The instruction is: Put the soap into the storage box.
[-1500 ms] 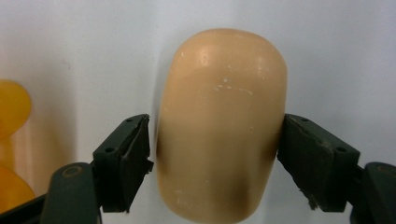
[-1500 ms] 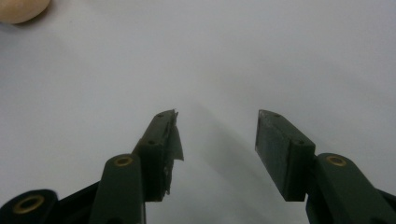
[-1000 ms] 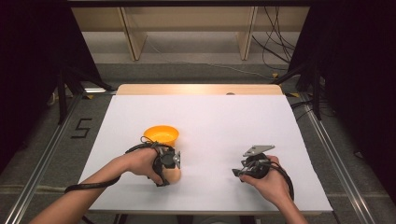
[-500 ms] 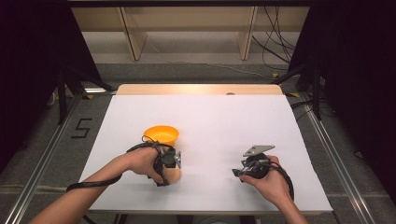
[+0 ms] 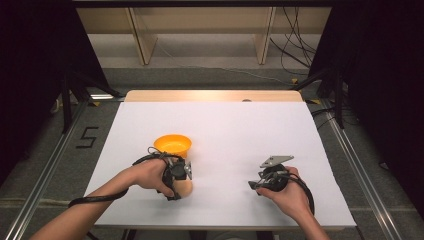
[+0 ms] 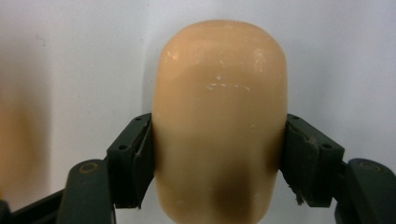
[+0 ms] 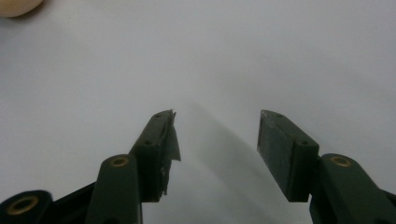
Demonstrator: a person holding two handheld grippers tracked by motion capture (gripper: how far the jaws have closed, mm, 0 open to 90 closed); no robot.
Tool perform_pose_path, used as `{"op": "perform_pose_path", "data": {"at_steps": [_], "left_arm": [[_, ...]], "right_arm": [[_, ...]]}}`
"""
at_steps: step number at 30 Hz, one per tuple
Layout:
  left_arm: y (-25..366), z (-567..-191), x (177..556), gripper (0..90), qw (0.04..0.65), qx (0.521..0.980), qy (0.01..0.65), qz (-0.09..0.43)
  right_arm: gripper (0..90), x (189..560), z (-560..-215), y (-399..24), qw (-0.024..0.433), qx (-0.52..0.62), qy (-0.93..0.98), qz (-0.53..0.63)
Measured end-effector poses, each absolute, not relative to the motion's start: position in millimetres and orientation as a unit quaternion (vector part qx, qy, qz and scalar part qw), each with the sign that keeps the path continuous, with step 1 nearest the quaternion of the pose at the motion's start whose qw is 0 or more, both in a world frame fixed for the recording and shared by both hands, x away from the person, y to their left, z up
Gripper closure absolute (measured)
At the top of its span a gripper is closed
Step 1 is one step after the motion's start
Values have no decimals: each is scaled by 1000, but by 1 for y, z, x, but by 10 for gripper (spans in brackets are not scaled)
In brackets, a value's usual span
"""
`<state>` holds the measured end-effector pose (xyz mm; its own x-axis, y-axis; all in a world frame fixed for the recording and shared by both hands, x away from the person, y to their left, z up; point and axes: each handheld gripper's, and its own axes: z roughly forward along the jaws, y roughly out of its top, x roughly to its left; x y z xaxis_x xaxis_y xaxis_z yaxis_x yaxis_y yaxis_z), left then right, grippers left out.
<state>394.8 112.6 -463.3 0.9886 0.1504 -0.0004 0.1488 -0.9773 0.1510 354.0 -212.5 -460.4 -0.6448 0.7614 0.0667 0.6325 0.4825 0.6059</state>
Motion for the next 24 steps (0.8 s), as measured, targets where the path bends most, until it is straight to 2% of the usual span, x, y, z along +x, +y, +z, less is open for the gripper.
{"op": "perform_pose_path", "data": {"at_steps": [24], "left_arm": [[125, -462, 390, 323, 119, 988, 97, 19]], "right_arm": [[460, 354, -460, -213, 104, 413, 853, 303]]}}
